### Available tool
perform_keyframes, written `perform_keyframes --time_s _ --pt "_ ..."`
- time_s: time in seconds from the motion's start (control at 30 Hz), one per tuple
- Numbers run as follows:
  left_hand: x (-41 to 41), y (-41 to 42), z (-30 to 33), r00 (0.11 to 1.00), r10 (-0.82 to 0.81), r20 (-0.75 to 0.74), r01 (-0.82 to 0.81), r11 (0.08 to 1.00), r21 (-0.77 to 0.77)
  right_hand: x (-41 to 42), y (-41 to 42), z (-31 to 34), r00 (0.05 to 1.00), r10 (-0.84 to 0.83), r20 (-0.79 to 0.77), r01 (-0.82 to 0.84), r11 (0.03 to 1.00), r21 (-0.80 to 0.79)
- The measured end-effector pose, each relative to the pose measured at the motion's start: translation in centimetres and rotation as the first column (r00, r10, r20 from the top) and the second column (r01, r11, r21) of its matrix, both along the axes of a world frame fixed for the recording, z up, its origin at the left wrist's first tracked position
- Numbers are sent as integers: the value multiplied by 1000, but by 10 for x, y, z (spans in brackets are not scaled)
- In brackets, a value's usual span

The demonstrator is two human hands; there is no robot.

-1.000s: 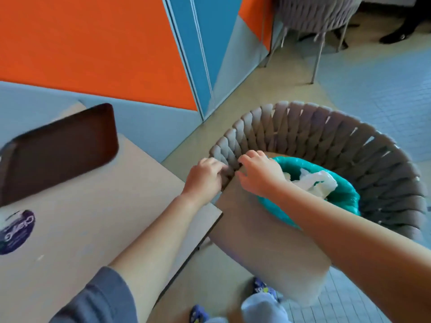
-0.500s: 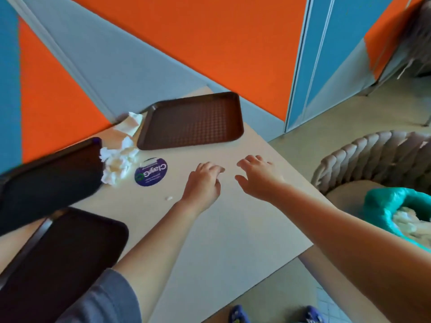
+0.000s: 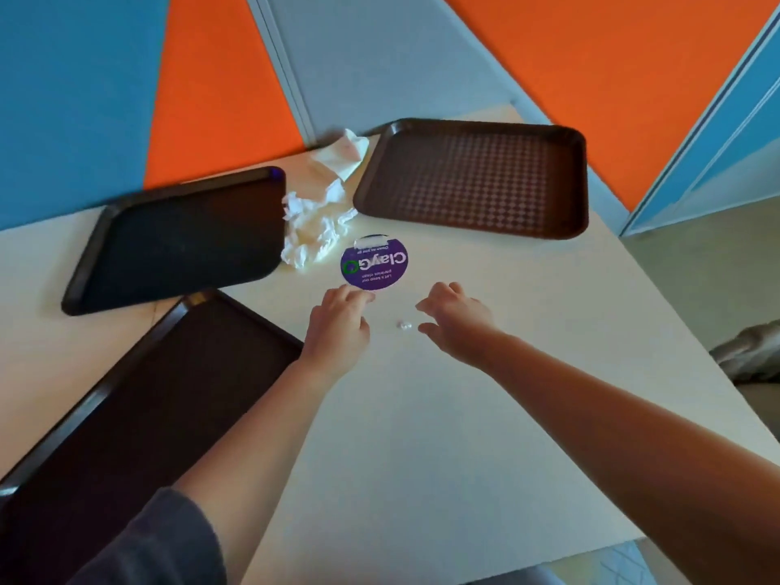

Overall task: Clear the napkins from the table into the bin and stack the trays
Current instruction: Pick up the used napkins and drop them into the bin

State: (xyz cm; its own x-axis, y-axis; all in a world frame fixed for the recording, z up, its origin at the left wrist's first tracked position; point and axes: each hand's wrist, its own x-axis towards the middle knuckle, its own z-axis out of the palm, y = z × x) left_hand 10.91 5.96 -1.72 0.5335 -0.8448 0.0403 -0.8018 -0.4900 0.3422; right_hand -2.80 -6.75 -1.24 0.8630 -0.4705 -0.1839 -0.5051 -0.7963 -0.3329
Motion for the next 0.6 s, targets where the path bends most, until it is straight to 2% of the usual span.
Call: perform_keyframes --time_s 0.27,0.47,0.6 --pt "18 -3 -31 995 101 -25 -100 994 47 35 -7 -35 992 109 -70 -104 992 70" --pt "28 -11 -41 989 148 -25 -147 988 53 53 -16 -49 988 147 -39 -144 987 68" --pt "44 -19 -34 979 206 -4 -206 978 17 63 -33 -44 986 156 -53 -145 976 161"
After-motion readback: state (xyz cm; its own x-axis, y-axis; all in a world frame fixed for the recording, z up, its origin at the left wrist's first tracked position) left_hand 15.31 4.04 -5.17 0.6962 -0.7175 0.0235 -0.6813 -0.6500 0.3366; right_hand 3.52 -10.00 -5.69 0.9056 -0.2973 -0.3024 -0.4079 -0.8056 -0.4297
